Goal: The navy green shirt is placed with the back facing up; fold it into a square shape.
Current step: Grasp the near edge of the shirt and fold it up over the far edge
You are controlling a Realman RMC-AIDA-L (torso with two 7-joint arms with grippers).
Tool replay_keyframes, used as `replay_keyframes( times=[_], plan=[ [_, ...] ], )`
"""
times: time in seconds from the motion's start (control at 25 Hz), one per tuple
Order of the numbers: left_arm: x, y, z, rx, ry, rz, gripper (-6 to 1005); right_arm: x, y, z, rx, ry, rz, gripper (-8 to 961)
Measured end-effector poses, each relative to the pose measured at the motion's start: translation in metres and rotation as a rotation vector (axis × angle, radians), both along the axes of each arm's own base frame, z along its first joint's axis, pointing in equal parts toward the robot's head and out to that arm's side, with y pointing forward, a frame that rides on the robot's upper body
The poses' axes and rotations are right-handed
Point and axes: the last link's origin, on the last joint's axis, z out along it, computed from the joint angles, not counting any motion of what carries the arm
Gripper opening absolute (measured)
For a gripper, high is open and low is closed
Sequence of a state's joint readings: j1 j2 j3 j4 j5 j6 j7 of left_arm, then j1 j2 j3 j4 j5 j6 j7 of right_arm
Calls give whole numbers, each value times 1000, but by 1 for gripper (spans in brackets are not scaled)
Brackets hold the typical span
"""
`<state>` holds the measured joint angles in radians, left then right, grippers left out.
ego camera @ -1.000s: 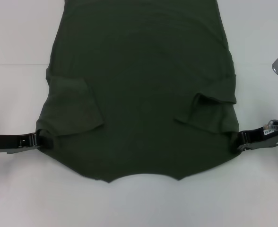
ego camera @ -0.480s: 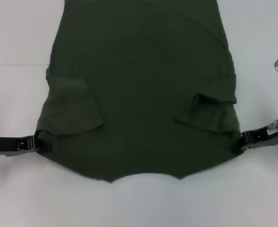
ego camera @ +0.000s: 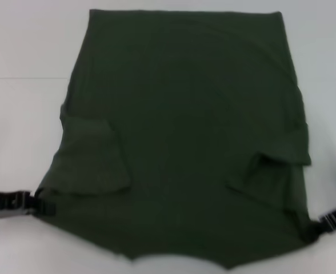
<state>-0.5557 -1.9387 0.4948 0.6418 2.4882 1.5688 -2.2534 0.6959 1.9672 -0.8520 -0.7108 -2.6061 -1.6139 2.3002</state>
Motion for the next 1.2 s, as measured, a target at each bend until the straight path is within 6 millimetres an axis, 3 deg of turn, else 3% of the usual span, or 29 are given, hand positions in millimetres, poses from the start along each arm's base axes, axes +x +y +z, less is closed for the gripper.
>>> replay_keyframes(
  times=[0.36,0.68,0.92,1.2],
  plan=[
    [7,-48,9,-274,-113,16,47,8,-35,13,-186,32,59,65],
    [8,-81,-2,-476,-133,23,47,8,-52,-4,-296,45,117,62],
    [9,-83,-1,-482,-135,3,47,9,-53,-7,-291,55,122,61],
    [19,-63,10,-325,-218,-65,47,4,-50,0,-212,156,131,62]
  ],
)
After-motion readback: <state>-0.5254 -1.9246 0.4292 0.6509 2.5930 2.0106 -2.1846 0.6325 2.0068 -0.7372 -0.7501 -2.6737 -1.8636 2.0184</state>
